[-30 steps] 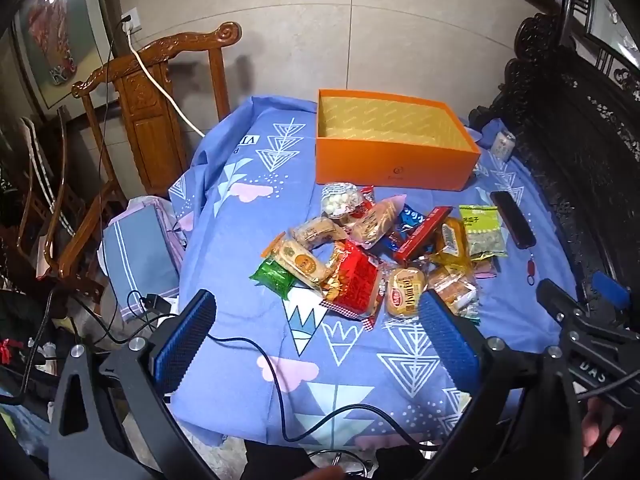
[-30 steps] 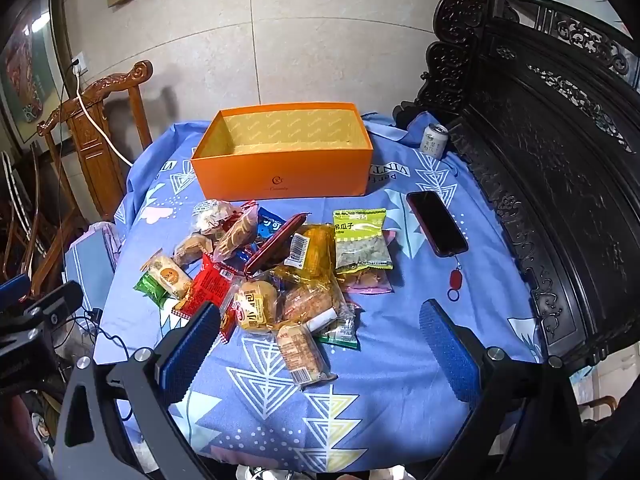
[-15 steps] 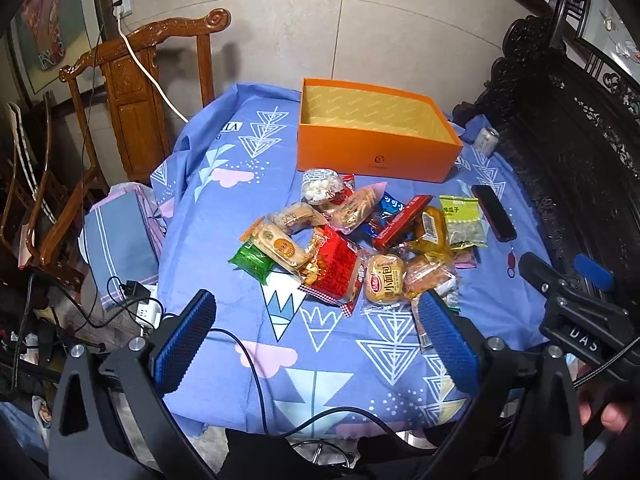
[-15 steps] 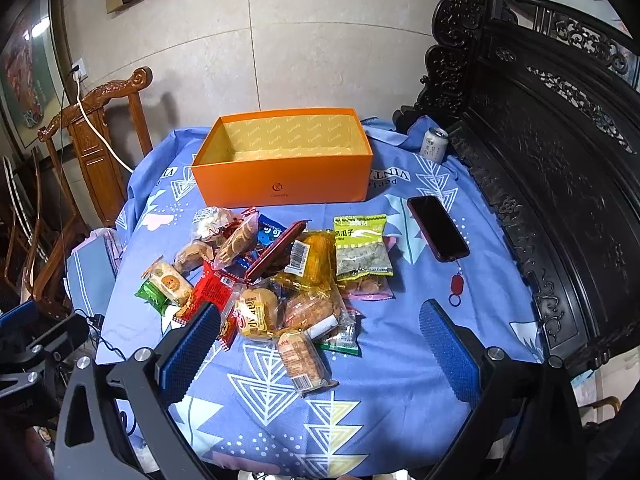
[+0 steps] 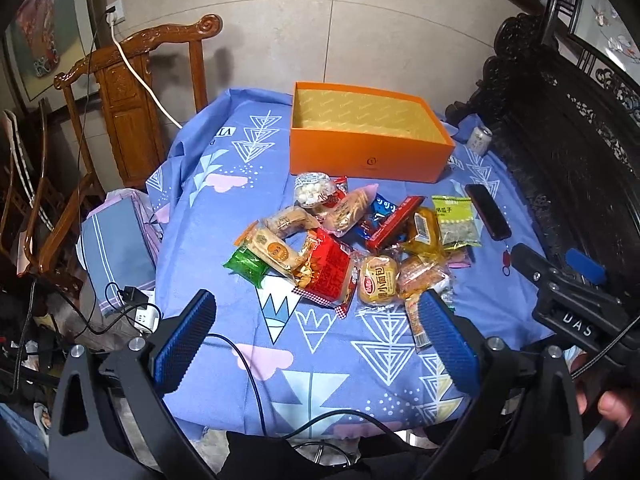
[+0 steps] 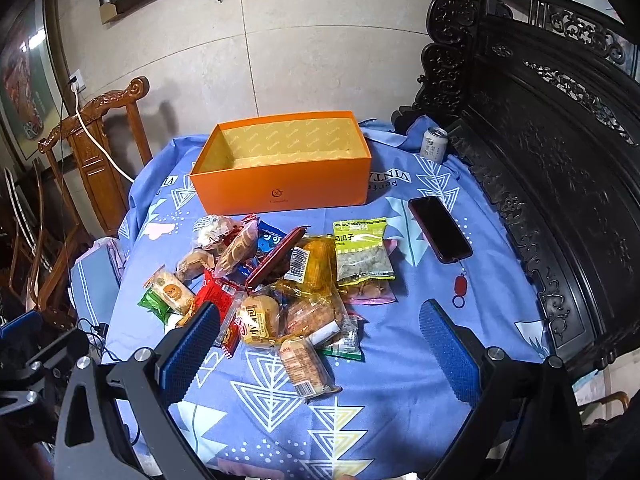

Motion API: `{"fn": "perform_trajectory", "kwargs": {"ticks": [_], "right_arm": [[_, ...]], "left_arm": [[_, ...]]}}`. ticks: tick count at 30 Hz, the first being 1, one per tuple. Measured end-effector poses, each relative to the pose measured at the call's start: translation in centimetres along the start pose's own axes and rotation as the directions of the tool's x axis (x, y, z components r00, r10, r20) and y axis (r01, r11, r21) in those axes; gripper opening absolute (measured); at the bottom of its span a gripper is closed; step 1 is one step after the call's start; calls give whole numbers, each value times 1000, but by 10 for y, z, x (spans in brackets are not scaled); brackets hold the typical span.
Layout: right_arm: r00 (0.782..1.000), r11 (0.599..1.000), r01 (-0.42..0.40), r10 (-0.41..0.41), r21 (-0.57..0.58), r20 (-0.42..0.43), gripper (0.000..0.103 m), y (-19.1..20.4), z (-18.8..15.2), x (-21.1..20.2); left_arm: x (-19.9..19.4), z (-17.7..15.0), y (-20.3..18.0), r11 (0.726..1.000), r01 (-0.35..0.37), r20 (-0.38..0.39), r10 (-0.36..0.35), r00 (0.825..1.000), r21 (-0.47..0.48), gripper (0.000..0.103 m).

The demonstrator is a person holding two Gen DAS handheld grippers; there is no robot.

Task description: Organize snacks

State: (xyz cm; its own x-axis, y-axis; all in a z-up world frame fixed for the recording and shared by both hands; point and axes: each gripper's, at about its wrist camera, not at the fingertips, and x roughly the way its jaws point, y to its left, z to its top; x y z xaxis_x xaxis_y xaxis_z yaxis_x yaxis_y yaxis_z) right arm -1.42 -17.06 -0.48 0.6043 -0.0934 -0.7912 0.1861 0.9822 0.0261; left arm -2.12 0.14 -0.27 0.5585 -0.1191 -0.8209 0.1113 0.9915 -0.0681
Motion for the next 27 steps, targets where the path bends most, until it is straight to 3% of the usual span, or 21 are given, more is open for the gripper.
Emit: {"fn": "perform_trajectory", "kwargs": {"ticks": [6, 10, 27], "right_arm": [[1000, 1000, 14, -14, 2, -11, 100, -3, -2, 4], [1000, 1000, 14, -14, 14, -21, 100, -5, -1, 5], [1000, 1000, 8, -8, -29, -2, 100, 2, -4, 3]], "left_arm": [[7, 13, 13, 997, -70, 20, 71, 997, -39, 99], [5, 22, 22, 995, -74, 27, 76, 997, -71, 99], [3, 22, 18, 992, -122, 59, 124, 991, -35, 99]]}}
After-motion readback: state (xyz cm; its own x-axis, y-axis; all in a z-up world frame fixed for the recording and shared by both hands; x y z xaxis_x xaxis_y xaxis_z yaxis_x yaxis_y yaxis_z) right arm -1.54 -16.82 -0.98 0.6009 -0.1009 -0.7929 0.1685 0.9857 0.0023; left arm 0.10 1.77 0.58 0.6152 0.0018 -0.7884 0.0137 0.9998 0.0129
